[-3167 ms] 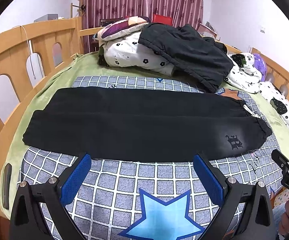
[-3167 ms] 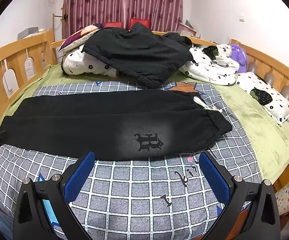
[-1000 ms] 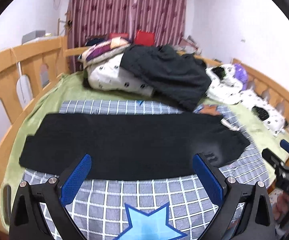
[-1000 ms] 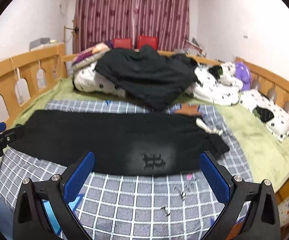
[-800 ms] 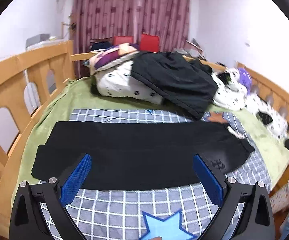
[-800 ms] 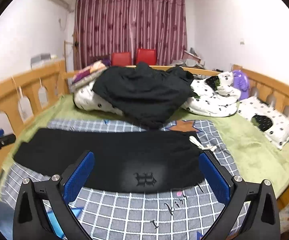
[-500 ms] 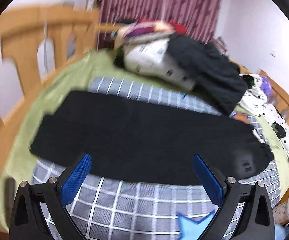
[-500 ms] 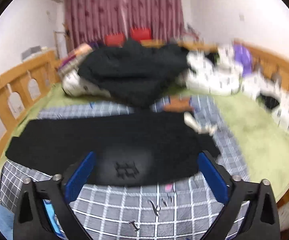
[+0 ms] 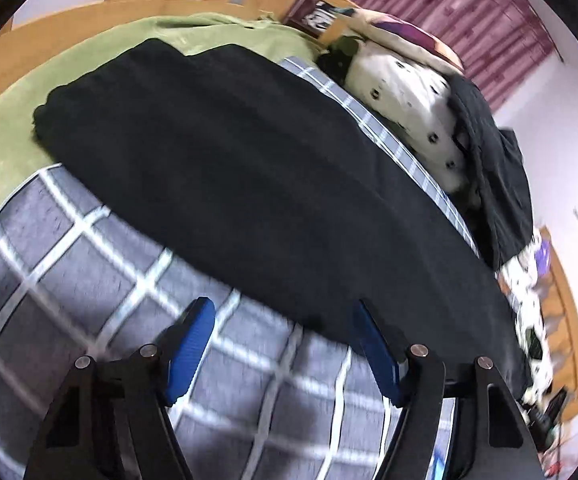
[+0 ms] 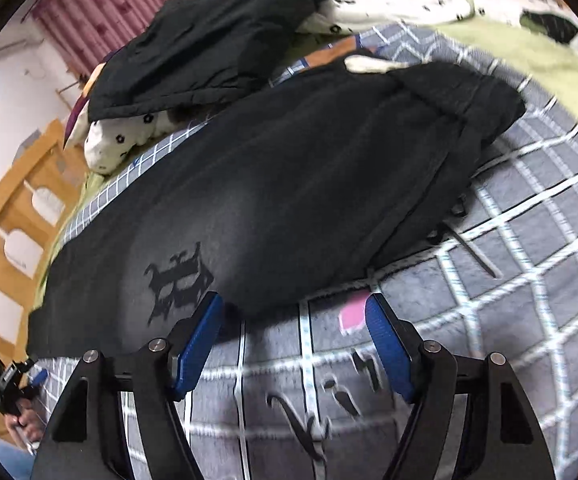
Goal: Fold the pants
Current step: 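Grasp the pants waistband edge with the right gripper while the left gripper grasps it too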
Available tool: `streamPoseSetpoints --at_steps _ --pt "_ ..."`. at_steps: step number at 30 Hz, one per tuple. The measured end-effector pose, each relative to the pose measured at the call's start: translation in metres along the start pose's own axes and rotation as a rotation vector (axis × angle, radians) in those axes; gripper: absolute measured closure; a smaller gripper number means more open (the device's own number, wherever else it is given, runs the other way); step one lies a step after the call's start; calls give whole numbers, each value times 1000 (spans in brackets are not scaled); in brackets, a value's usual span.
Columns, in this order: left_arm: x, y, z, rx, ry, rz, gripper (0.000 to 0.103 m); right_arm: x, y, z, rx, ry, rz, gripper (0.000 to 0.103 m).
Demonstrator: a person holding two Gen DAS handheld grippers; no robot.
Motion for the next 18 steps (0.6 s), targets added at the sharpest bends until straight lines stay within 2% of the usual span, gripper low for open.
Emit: streamPoseSetpoints --at_steps 1,2,4,5,6,10,15,18 --pt "3 5 5 -3 10 -23 51 1 2 4 -2 -3 9 37" --pt "6 9 8 -4 27 -45 57 2 5 7 -18 -20 19 53" --pt "17 18 10 -12 93 -81 92 2 10 8 -35 -49 30 73" --pt "21 19 5 -19 113 -85 92 4 14 5 -47 -51 35 83" --pt "18 20 2 -22 96 -83 92 9 18 -2 -73 -35 32 85" --pt "-12 44 -21 -102 110 36 92 34 38 -31 -156 -35 -58 87" --pt "-64 108 -31 -190 90 121 92 67 86 -49 -230 -35 -171 87" --pt "-92 146 -18 -243 144 218 92 77 116 -42 -247 -22 -184 88"
Point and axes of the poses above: each gripper's, at about its wrist camera, not at the fingertips, and z roughly the way its jaws point, x to its left, y to its top, the point moved 8 cm from there along z, roughly the way its jaws point, and after that the axes turned 5 degrees about -y, right-handed, at the moved point
